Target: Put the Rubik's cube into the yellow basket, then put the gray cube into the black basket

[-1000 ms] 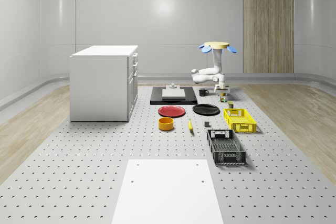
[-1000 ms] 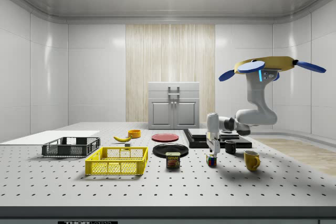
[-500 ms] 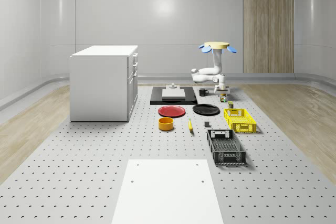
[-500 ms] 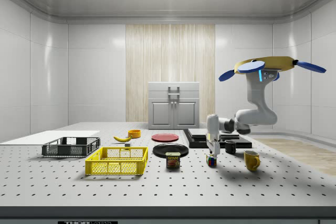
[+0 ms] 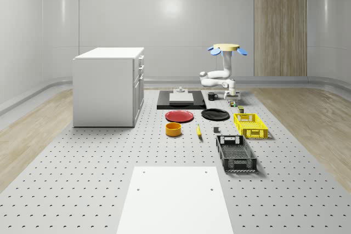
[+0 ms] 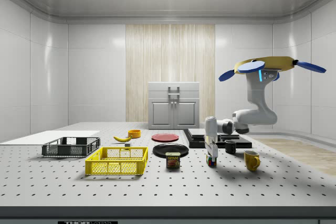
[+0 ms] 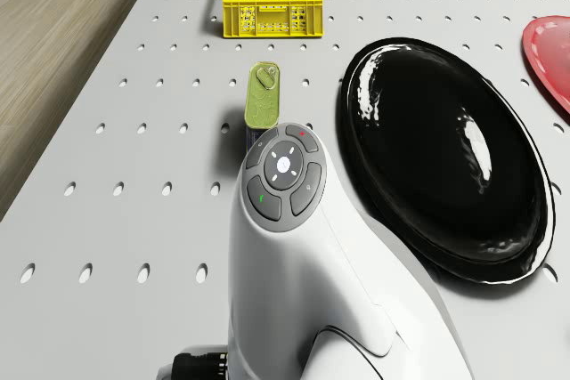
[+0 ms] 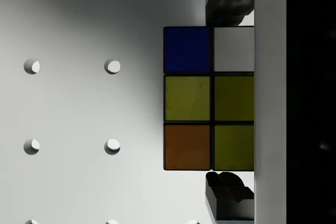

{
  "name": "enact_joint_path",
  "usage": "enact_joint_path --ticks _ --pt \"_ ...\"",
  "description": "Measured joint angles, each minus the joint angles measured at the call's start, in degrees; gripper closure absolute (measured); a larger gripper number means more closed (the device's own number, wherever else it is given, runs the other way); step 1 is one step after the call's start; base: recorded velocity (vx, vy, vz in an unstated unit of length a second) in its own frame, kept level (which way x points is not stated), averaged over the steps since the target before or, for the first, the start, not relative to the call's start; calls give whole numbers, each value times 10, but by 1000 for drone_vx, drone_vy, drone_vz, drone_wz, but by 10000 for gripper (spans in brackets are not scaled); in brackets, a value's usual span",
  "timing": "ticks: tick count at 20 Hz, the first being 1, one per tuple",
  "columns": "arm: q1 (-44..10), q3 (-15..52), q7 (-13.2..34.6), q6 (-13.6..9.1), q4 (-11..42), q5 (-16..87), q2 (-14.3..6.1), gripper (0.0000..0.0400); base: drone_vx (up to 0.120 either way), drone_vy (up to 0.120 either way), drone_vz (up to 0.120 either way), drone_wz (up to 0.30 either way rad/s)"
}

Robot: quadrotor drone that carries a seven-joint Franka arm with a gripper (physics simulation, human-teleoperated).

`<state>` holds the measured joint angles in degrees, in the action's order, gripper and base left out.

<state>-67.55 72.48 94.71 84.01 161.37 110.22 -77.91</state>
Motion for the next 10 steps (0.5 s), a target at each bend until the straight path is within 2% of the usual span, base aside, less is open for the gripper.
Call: enact_joint_path --ticks 10 --pt "-10 2 4 13 -7 -5 -12 0 0 0 0 0"
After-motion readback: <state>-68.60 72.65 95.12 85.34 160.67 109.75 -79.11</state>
